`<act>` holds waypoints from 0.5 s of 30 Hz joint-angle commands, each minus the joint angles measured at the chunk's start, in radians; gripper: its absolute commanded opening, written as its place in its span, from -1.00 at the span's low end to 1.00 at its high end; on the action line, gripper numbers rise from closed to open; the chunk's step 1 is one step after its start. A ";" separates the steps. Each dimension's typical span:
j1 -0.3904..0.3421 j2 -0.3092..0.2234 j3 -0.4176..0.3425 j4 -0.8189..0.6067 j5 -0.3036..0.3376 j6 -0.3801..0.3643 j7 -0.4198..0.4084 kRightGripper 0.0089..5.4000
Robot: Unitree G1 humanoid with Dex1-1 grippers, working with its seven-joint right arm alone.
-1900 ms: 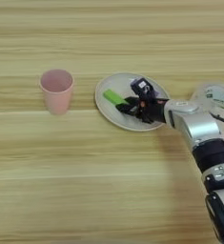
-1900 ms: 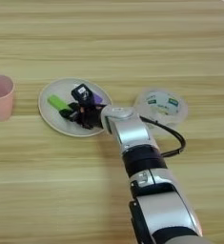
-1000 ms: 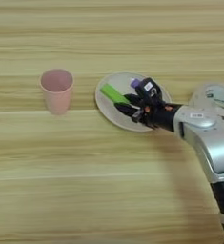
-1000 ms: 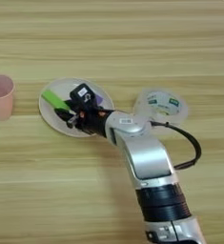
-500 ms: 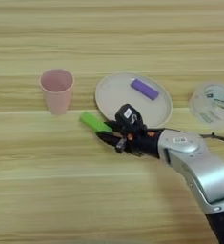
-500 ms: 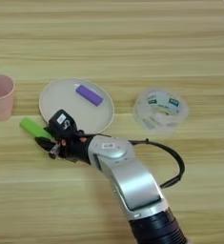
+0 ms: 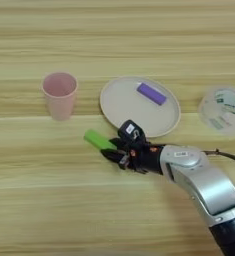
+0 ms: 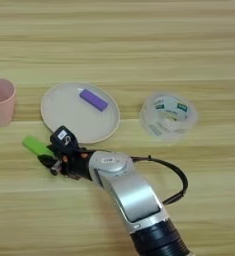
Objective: Move the objects on the table
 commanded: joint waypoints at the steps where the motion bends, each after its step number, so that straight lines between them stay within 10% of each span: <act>1: -0.052 -0.004 -0.006 -0.005 -0.013 -0.050 -0.025 -0.49; 15: -0.028 -0.046 -0.027 -0.168 0.040 -0.029 0.049 0.01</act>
